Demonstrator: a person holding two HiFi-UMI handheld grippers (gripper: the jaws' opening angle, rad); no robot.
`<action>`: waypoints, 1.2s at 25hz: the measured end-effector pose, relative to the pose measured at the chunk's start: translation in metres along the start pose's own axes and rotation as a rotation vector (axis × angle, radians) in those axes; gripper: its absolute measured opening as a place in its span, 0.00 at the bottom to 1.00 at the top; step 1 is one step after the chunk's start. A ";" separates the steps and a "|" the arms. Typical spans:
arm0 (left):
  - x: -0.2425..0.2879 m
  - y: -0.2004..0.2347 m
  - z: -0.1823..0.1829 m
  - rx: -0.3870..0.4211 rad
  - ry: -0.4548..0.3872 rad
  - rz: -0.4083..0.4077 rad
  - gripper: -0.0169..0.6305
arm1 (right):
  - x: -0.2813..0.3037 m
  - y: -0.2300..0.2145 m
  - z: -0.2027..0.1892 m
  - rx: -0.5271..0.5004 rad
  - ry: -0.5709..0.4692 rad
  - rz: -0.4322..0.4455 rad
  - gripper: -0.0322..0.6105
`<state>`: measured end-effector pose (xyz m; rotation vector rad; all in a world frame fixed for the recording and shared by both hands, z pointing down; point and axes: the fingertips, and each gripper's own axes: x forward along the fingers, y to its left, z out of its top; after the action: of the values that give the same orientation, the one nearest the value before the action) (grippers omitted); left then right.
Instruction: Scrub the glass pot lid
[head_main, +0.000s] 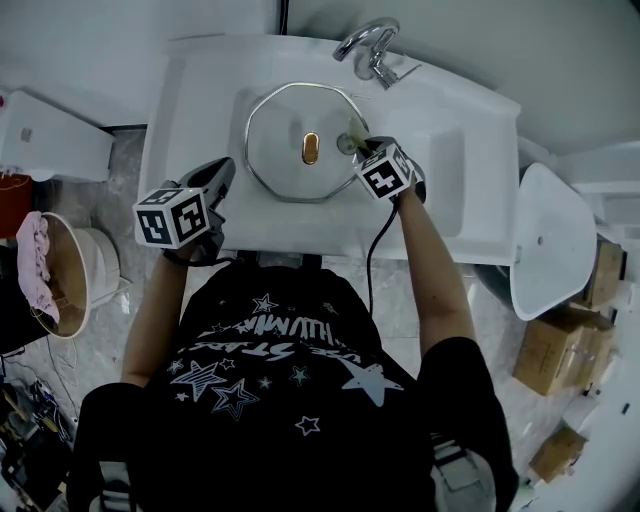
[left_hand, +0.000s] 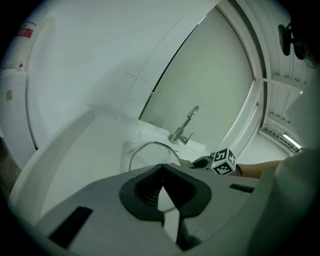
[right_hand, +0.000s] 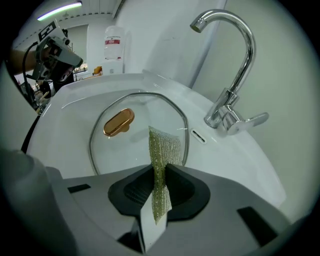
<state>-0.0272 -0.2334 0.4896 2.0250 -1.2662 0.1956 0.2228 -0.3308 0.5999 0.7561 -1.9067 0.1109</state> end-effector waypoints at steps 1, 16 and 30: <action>0.000 0.000 -0.001 0.001 0.002 -0.003 0.04 | 0.000 0.003 -0.004 0.010 0.003 0.006 0.16; 0.002 -0.005 -0.010 -0.002 0.021 -0.034 0.04 | -0.006 0.077 -0.036 -0.005 0.087 0.169 0.16; 0.005 0.000 -0.007 -0.002 0.023 -0.071 0.04 | -0.008 0.124 -0.029 -0.042 0.125 0.305 0.16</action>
<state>-0.0229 -0.2329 0.4968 2.0565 -1.1775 0.1832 0.1803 -0.2169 0.6372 0.4161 -1.8866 0.2997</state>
